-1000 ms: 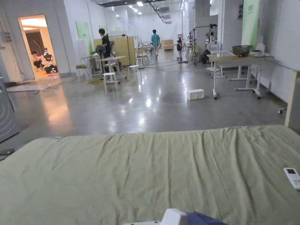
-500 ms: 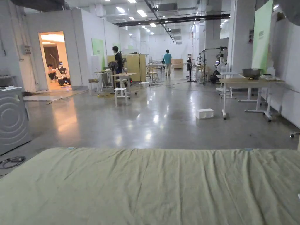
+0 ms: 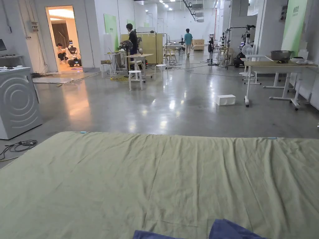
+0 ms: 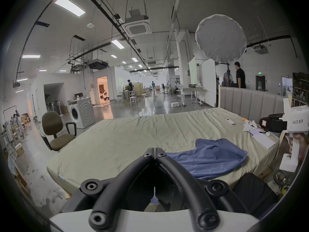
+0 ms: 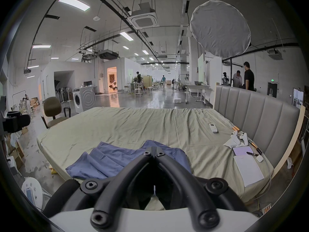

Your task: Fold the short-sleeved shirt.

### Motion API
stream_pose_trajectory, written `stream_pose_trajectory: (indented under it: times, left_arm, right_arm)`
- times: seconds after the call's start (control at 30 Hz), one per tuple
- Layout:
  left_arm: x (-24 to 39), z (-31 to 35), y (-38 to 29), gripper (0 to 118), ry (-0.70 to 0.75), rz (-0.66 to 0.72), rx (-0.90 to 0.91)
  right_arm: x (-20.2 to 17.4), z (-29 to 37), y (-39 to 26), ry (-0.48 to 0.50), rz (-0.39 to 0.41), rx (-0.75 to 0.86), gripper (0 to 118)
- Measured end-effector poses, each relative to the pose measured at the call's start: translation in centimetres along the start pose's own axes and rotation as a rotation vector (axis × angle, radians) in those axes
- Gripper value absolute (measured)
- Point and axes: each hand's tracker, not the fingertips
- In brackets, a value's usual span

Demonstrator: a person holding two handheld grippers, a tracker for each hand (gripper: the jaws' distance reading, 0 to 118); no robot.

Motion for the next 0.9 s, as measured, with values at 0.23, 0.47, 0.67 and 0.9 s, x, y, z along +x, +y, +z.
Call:
stream_pose_trajectory:
  times: [0.23,0.47,0.67,0.9]
  left_arm:
    - [0.3,-1.9,0.3,0,-0.047,0.02,-0.039]
    - [-1.1,-7.0,0.6,0,-0.094,0.136,-0.071]
    - [-1.6,-18.4,-1.7,5,-0.138,0.265,-0.18]
    - [-0.3,-36.5,-5.9,79,-0.083,0.19,-0.552]
  right_arm:
    - [0.1,-0.1,-0.5,-0.002,-0.015,-0.022,0]
    - [0.7,-1.1,-1.6,0.002,-0.015,-0.057,0]
    - [1.9,-3.3,-4.0,-0.036,-0.065,-0.144,0]
    - [4.4,-5.1,-7.6,-0.099,-0.099,-0.3,0]
